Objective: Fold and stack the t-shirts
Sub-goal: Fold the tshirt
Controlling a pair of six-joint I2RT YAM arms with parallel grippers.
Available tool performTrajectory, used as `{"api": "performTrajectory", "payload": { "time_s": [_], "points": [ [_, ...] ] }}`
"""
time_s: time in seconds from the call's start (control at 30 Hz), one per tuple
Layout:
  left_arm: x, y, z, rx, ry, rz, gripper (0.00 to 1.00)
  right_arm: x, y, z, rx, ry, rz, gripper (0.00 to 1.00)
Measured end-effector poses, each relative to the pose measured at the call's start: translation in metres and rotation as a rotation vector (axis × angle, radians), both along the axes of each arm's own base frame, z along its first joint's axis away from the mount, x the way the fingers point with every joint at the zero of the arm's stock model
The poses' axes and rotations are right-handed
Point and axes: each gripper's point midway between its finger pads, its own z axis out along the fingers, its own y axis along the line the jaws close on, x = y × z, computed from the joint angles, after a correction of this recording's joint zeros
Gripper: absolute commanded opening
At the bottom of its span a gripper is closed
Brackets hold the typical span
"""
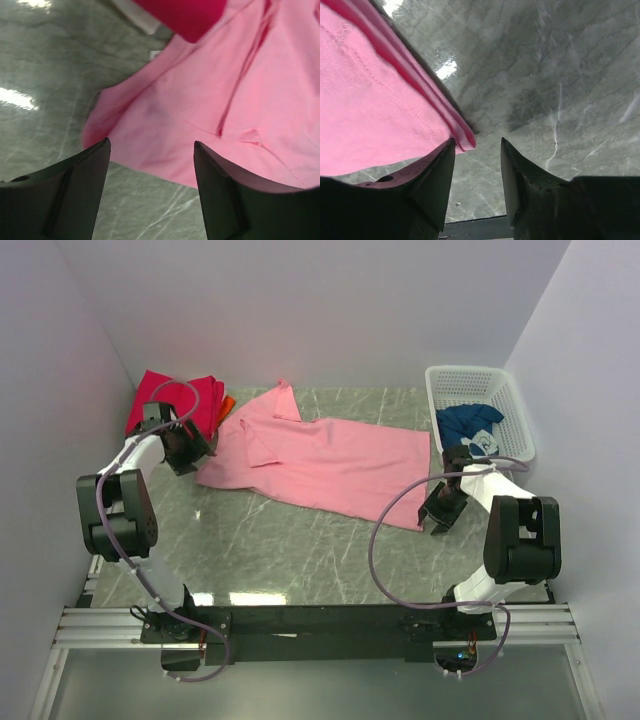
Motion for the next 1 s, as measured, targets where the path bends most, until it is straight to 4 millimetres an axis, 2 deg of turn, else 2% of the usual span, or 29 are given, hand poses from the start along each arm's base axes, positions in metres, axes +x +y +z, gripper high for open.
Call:
{"api": "performTrajectory", "payload": {
  "time_s": [0.23, 0.5, 0.73, 1.0],
  "points": [
    [-0.012, 0.016, -0.013, 0.03, 0.048, 0.037, 0.69, 0.005, 0.003, -0.003, 0.018, -0.028, -0.002, 0.45],
    [-0.024, 0.018, -0.026, 0.037, 0.09, 0.043, 0.66, 0.011, 0.009, -0.003, 0.035, -0.05, -0.007, 0.41],
    [-0.042, 0.019, -0.042, 0.041, 0.154, 0.052, 0.64, 0.004, 0.015, -0.009, 0.046, -0.034, -0.006, 0.4],
    [-0.042, 0.021, -0.046, 0.054, 0.158, 0.06, 0.58, 0.005, 0.017, -0.01, 0.048, -0.036, -0.013, 0.35]
  ]
}}
